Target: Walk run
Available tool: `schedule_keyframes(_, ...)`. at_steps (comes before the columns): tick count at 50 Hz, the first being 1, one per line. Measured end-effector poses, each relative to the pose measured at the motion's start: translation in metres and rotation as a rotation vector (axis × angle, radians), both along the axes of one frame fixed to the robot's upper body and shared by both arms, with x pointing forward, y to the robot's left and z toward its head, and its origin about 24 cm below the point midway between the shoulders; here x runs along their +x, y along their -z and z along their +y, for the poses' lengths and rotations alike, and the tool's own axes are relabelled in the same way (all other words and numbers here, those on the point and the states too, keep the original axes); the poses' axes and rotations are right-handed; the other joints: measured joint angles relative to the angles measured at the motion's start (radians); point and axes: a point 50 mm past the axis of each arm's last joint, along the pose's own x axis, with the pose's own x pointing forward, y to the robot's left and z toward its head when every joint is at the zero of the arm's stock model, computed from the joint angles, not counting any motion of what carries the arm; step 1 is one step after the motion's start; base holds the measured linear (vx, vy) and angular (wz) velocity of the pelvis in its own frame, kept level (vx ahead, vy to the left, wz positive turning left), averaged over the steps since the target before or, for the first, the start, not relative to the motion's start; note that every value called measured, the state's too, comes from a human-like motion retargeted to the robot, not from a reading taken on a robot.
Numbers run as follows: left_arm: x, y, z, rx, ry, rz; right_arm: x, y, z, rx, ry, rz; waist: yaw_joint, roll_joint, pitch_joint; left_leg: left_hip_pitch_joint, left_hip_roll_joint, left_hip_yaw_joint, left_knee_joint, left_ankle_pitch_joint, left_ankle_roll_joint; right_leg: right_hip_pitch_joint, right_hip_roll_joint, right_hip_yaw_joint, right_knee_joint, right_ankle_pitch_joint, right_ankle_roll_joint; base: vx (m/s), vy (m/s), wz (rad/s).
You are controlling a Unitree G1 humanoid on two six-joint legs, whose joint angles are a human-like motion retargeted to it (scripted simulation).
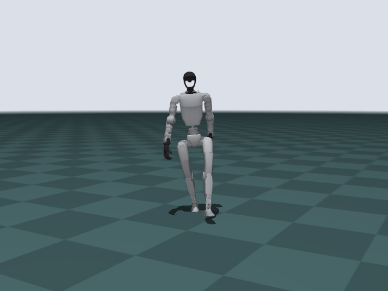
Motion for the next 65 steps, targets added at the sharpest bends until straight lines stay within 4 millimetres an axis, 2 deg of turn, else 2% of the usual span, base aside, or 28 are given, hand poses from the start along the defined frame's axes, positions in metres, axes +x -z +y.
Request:
schedule_keyframes(3, -0.002, -0.001, 0.003, 0.010, 0.034, 0.011, -0.027, 0.009, 0.007, 0.003, -0.021, 0.084, 0.017, -0.015, -0.042, 0.038, -0.009, 0.030, 0.004, 0.073, 0.034, 0.022, -0.015, -0.016, 0.052, 0.142, 0.073, 1.01, -0.08, -0.47)
schedule_keyframes(5, 0.002, 0.001, 0.005, 0.024, 0.038, 0.007, -0.051, 0.015, 0.014, 0.002, -0.025, 0.160, 0.002, -0.027, -0.068, 0.055, -0.020, -0.017, 0.034, 0.054, 0.051, 0.016, -0.040, -0.038, 0.123, 0.315, 0.136, 1.04, -0.05, -0.23)
schedule_keyframes(7, 0.019, 0.005, 0.013, 0.051, 0.044, -0.028, -0.073, 0.020, 0.023, 0.008, -0.002, 0.224, -0.011, -0.004, -0.066, 0.076, 0.012, -0.034, 0.072, 0.021, 0.049, -0.023, -0.010, 0.025, 0.250, 0.483, 0.198, 0.94, -0.09, -0.05)
schedule_keyframes(10, 0.057, 0.013, 0.030, 0.135, 0.071, -0.128, -0.102, 0.023, 0.032, 0.048, 0.036, 0.311, -0.048, 0.064, -0.059, 0.162, 0.075, -0.029, 0.073, -0.041, 0.049, -0.125, 0.063, 0.008, 0.488, 0.606, 0.223, 0.78, -0.12, 0.13)
schedule_keyframes(12, 0.089, 0.018, 0.040, 0.195, 0.095, -0.218, -0.117, 0.024, 0.036, 0.071, 0.043, 0.369, -0.053, 0.086, -0.053, 0.206, 0.090, -0.037, 0.069, -0.074, 0.035, -0.193, 0.059, -0.004, 0.595, 0.495, 0.206, 0.80, -0.07, -0.13)
schedule_keyframes(14, 0.132, 0.019, 0.049, 0.256, 0.128, -0.342, -0.131, 0.024, 0.039, 0.080, 0.061, 0.413, -0.083, 0.109, -0.041, 0.252, 0.095, -0.043, 0.059, -0.098, 0.021, -0.276, 0.047, -0.017, 0.673, 0.385, 0.186, 0.64, -0.02, 0.42)
schedule_keyframes(18, 0.210, 0.011, 0.061, 0.328, 0.172, -0.581, -0.164, 0.023, 0.048, 0.086, 0.135, 0.462, -0.166, 0.139, -0.028, 0.336, 0.081, -0.101, 0.031, -0.126, 0.007, -0.395, -0.001, -0.048, 0.622, 0.237, 0.173, 0.67, -0.10, 0.88)
schedule_keyframes(20, 0.246, 0.002, 0.067, 0.354, 0.169, -0.697, -0.181, 0.021, 0.054, 0.106, 0.168, 0.512, -0.192, 0.129, -0.024, 0.380, 0.059, -0.112, 0.016, -0.142, 0.004, -0.437, -0.054, -0.063, 0.518, 0.208, 0.189, 0.65, -0.16, 0.47)
schedule_keyframes(22, 0.275, -0.009, 0.069, 0.368, 0.156, -0.800, -0.196, 0.018, 0.059, 0.126, 0.191, 0.565, -0.204, 0.110, -0.022, 0.427, 0.031, -0.110, 0.006, -0.163, 0.004, -0.462, -0.111, -0.085, 0.373, 0.223, 0.185, 0.63, -0.18, 0.20)
schedule_keyframes(26, 0.318, -0.030, 0.074, 0.387, 0.117, -0.971, -0.214, 0.015, 0.066, 0.152, 0.202, 0.639, -0.232, 0.083, -0.009, 0.521, -0.009, -0.112, -0.005, -0.209, -0.004, -0.515, -0.183, -0.081, 0.106, 0.188, 0.168, 0.74, -0.25, 0.13)
schedule_keyframes(28, 0.329, -0.036, 0.075, 0.396, 0.098, -1.025, -0.218, 0.014, 0.068, 0.156, 0.197, 0.656, -0.242, 0.095, -0.009, 0.556, -0.001, -0.116, -0.006, -0.231, -0.018, -0.550, -0.169, -0.035, -0.022, 0.177, 0.161, 0.76, -0.27, 0.01)
schedule_keyframes(30, 0.332, -0.039, 0.075, 0.402, 0.081, -1.051, -0.217, 0.015, 0.067, 0.155, 0.188, 0.658, -0.234, 0.107, -0.016, 0.580, 0.007, -0.100, 0.000, -0.249, -0.033, -0.564, -0.139, 0.012, -0.134, 0.162, 0.185, 0.65, -0.23, -0.27)
schedule_keyframes(32, 0.324, -0.035, 0.074, 0.396, 0.080, -1.036, -0.215, 0.015, 0.067, 0.154, 0.185, 0.654, -0.249, 0.116, -0.016, 0.606, 0.012, -0.105, 0.019, -0.256, -0.055, -0.566, -0.141, -0.038, -0.113, 0.175, 0.176, 0.75, -0.32, 0.02)
schedule_keyframes(33, 0.318, -0.031, 0.074, 0.389, 0.082, -1.016, -0.213, 0.015, 0.066, 0.152, 0.182, 0.650, -0.257, 0.121, -0.018, 0.616, 0.016, -0.106, 0.029, -0.248, -0.070, -0.569, -0.125, -0.020, -0.077, 0.195, 0.121, 0.90, -0.42, 0.18)
schedule_keyframes(35, 0.297, -0.020, 0.070, 0.361, 0.095, -0.948, -0.208, 0.016, 0.063, 0.145, 0.184, 0.638, -0.286, 0.125, -0.027, 0.634, 0.018, -0.123, 0.058, -0.205, -0.108, -0.563, -0.143, -0.120, -0.024, 0.236, 0.111, 0.84, -0.38, 0.41)
schedule_keyframes(37, 0.264, -0.006, 0.066, 0.318, 0.120, -0.834, -0.201, 0.017, 0.060, 0.137, 0.186, 0.618, -0.325, 0.142, -0.036, 0.641, 0.042, -0.153, 0.106, -0.086, -0.179, -0.538, -0.097, 0.013, -0.009, 0.295, 0.091, 0.88, -0.42, 0.40)
schedule_keyframes(40, 0.200, 0.012, 0.056, 0.255, 0.155, -0.611, -0.186, 0.020, 0.053, 0.129, 0.194, 0.572, -0.348, 0.163, -0.046, 0.615, 0.067, -0.200, 0.256, 0.210, -0.322, -0.505, -0.078, 0.025, 0.044, 0.233, 0.013, 0.93, -0.43, 0.08)
schedule_keyframes(43, 0.144, 0.019, 0.046, 0.201, 0.198, -0.420, -0.157, 0.023, 0.044, 0.117, 0.186, 0.490, -0.344, 0.097, -0.068, 0.491, -0.015, -0.177, 0.543, 0.433, -0.338, -0.453, -0.149, 0.052, 0.074, 0.172, -0.018, 0.85, -0.34, -0.23)
schedule_keyframes(45, 0.110, 0.019, 0.043, 0.167, 0.236, -0.315, -0.136, 0.025, 0.042, 0.113, 0.169, 0.421, -0.316, 0.069, -0.069, 0.402, -0.041, -0.215, 0.721, 0.468, -0.337, -0.399, -0.110, 0.093, 0.062, 0.142, -0.057, 0.77, -0.50, -0.57)
schedule_keyframes(47, 0.082, 0.017, 0.036, 0.131, 0.274, -0.241, -0.114, 0.025, 0.038, 0.100, 0.151, 0.344, -0.316, 0.060, -0.064, 0.312, -0.023, -0.225, 0.822, 0.355, -0.289, -0.353, -0.103, 0.078, 0.049, 0.124, -0.064, 0.66, -0.37, -0.04)
schedule_keyframes(50, 0.048, 0.013, 0.025, 0.085, 0.298, -0.169, -0.077, 0.022, 0.029, 0.069, 0.112, 0.223, -0.251, 0.028, -0.051, 0.176, 0.060, -0.106, 0.871, 0.230, -0.173, -0.292, -0.078, 0.119, 0.021, 0.117, -0.081, 0.69, -0.30, -0.70)
schedule_keyframes(53, 0.022, 0.007, 0.019, 0.040, 0.282, -0.105, -0.043, 0.015, 0.020, 0.043, 0.072, 0.104, -0.189, 0.016, -0.036, 0.070, 0.108, -0.028, 0.759, 0.113, -0.082, -0.239, -0.052, 0.131, 0.002, 0.104, -0.089, 0.67, -0.22, -0.72)
schedule_keyframes(56, 0.002, 0.001, 0.016, 0.019, 0.245, -0.040, -0.015, 0.007, 0.012, 0.028, 0.045, 0.003, -0.142, 0.021, -0.020, 0.013, 0.096, -0.005, 0.521, 0.074, -0.017, -0.181, -0.018, 0.126, -0.013, 0.080, -0.089, 0.72, -0.20, -0.35)
schedule_keyframes(58, -0.005, -0.001, 0.016, 0.020, 0.213, -0.006, -0.002, 0.002, 0.007, 0.020, 0.036, -0.046, -0.122, 0.032, -0.008, -0.005, 0.080, 0.009, 0.330, 0.068, 0.003, -0.142, 0.012, 0.129, -0.019, 0.059, -0.092, 0.70, -0.17, -0.03)
schedule_keyframes(61, -0.006, -0.002, 0.017, 0.040, 0.153, 0.016, 0.008, -0.003, 0.001, 0.011, 0.034, -0.086, -0.105, 0.039, 0.004, -0.011, 0.028, 0.039, 0.094, -0.016, 0.005, -0.077, 0.034, 0.075, -0.033, 0.033, -0.083, 0.78, -0.17, 0.21)
schedule_keyframes(63, -0.002, -0.001, 0.018, 0.057, 0.113, 0.007, 0.007, -0.003, 0.000, 0.009, 0.039, -0.083, -0.102, 0.029, 0.002, -0.003, -0.008, 0.082, -0.011, -0.071, 0.007, -0.043, 0.031, 0.029, -0.035, 0.029, -0.063, 0.81, -0.18, 0.31)
schedule_keyframes(65, 0.005, 0.001, 0.019, 0.077, 0.075, -0.014, -0.001, 0.000, 0.002, 0.015, 0.041, -0.053, -0.076, 0.012, -0.002, 0.018, -0.018, 0.145, -0.035, -0.064, 0.041, -0.019, 0.030, 0.033, -0.017, 0.048, -0.036, 0.79, -0.17, -0.20)
